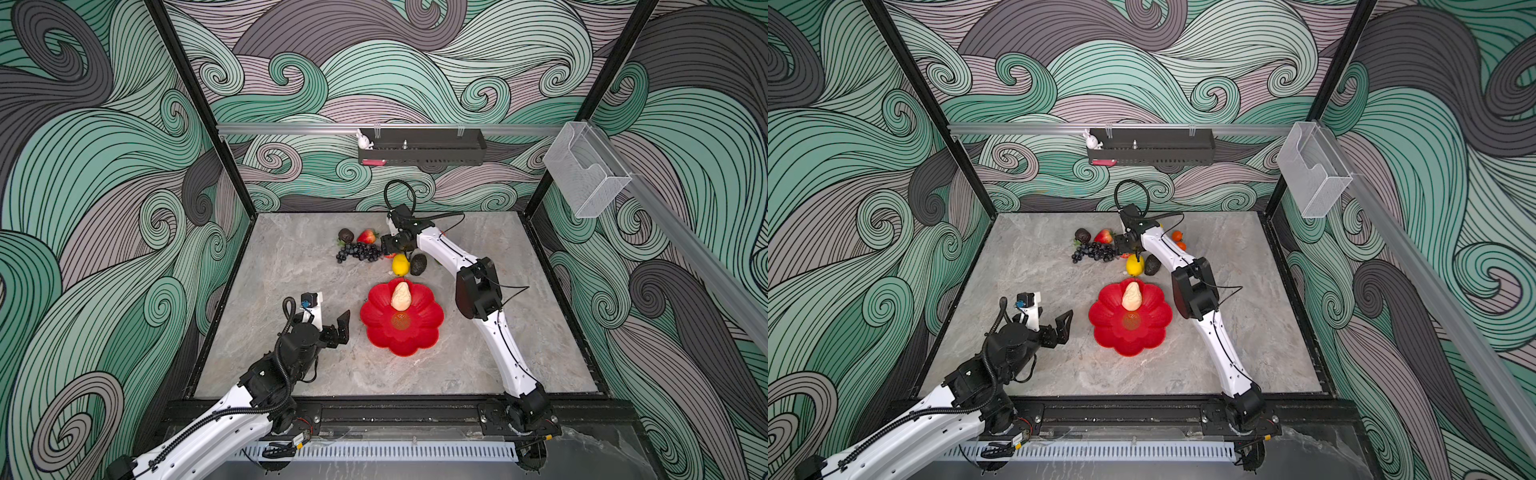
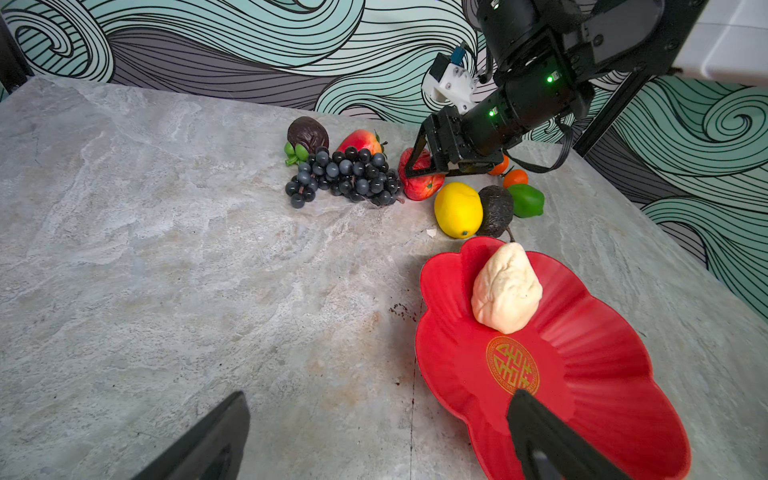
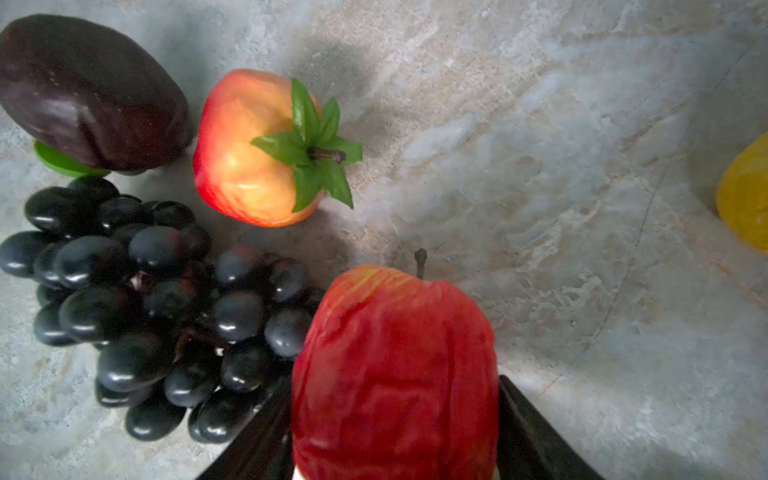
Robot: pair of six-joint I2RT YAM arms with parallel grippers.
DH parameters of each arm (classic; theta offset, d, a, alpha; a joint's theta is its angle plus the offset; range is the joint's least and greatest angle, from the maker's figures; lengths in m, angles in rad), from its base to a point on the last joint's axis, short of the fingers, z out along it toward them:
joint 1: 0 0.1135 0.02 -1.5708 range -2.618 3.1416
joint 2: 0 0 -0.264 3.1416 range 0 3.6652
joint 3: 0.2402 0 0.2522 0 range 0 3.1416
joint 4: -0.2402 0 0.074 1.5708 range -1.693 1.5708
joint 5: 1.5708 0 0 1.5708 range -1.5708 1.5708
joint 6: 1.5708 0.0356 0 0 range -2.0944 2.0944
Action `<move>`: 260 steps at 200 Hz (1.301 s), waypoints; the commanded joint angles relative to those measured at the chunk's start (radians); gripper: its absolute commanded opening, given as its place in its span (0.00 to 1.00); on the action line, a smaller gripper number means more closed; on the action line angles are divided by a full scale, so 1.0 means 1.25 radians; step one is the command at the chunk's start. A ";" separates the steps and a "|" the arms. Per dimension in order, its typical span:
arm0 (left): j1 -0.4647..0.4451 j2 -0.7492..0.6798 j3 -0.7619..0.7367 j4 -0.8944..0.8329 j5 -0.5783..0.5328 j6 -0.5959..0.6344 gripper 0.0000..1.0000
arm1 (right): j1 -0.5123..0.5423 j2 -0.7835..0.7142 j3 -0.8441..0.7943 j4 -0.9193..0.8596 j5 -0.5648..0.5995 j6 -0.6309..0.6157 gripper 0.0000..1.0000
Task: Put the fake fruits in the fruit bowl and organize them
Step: 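Reach the right gripper to the red apple and grasp it while the left gripper withdraws, then carry the red apple toward the bowl and the left gripper with the right gripper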
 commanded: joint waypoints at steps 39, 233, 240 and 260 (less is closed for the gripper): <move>0.017 0.015 0.008 0.013 0.015 -0.015 0.99 | -0.006 -0.041 -0.003 -0.017 -0.038 -0.017 0.63; 0.065 0.098 0.102 -0.026 0.113 -0.113 0.95 | 0.051 -0.782 -0.828 0.343 -0.140 0.029 0.59; 0.065 0.107 0.106 -0.009 0.125 -0.132 0.95 | 0.055 -0.822 -0.864 0.361 -0.140 0.029 0.59; 0.065 0.152 0.154 0.005 0.204 -0.185 0.96 | 0.077 -0.911 -0.975 0.409 -0.138 0.024 0.60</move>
